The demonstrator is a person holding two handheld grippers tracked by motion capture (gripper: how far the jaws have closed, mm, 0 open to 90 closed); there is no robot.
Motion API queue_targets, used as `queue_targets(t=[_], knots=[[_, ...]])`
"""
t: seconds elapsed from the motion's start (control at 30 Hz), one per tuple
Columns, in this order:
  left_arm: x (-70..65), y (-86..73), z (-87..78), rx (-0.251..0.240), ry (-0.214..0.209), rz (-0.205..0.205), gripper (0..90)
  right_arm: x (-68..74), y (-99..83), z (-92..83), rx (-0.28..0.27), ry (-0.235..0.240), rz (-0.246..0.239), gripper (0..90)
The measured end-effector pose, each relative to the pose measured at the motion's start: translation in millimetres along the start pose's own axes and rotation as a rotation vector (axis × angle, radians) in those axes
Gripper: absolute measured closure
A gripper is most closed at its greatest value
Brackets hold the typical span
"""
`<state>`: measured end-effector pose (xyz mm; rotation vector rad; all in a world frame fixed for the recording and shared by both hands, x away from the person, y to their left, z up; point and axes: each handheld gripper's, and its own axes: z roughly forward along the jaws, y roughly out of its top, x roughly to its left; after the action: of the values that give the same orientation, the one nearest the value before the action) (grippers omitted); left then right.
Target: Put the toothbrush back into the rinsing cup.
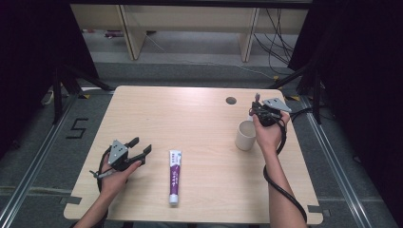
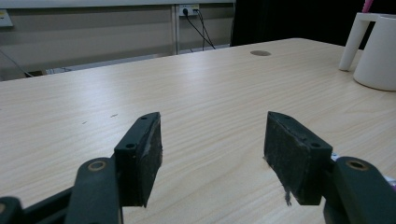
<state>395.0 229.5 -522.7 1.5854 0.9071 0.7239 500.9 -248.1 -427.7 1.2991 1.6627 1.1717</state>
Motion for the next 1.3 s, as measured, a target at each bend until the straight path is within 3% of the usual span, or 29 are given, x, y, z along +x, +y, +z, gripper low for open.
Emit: queue_targets(t=[0.1, 0.2, 0.37, 0.63, 0.73, 0.77, 0.87, 0.93, 0.97, 1.0, 1.13, 1.2, 1.3], knots=[[0.0, 0.0, -0.1, 0.0, 0.0, 0.002, 36.9, 0.7, -1.8, 1.1, 0.004, 0.0, 0.009, 83.7], [0.1, 0.0, -0.3, 0.0, 0.0, 0.001, 36.9, -0.7, -2.9, 2.9, 0.009, 0.002, -0.018, 83.7], [0.0, 0.0, -0.2, 0.0, 0.0, 0.001, 36.8, 1.1, -4.7, 3.2, 0.026, 0.004, 0.005, 83.7], [0.0, 0.0, -0.3, 0.001, -0.001, 0.002, 36.8, 0.9, -5.5, 4.2, 0.025, 0.002, -0.009, 83.7], [0.6, -0.4, 1.3, -0.017, -0.01, 0.005, 36.8, -1.7, -5.3, 3.8, 0.024, -0.003, -0.04, 83.7], [0.0, 0.0, -0.5, 0.003, 0.0, 0.001, 36.8, -1.7, -5.3, 3.6, 0.023, -0.007, -0.039, 83.7], [0.0, 0.0, -0.3, 0.001, -0.001, 0.001, 36.8, -2.7, -5.1, 3.6, 0.025, -0.006, -0.038, 83.5], [0.0, -0.1, -0.2, 0.0, 0.001, 0.001, 36.8, -0.1, -5.2, 2.5, 0.041, 0.0, 0.006, 83.0], [0.0, 0.0, -0.4, 0.001, -0.001, 0.001, 36.8, -2.6, -5.1, 3.1, 0.032, -0.006, -0.024, 82.5], [0.0, 0.0, -0.4, 0.001, 0.0, 0.001, 36.8, -0.7, -5.4, 2.5, 0.044, -0.007, 0.002, 81.4], [-0.1, 0.0, -0.2, 0.001, 0.0, 0.002, 36.8, -3.4, -5.6, 3.0, 0.065, -0.009, -0.015, 72.2], [-0.2, -0.1, 0.0, -0.001, 0.001, 0.002, 36.8, -2.6, -6.5, 1.2, 0.075, -0.014, 0.017, 67.3], [-0.1, 0.0, -0.1, 0.002, 0.0, 0.001, 36.8, -4.7, -6.1, -1.7, 0.086, -0.017, 0.013, 61.1]])
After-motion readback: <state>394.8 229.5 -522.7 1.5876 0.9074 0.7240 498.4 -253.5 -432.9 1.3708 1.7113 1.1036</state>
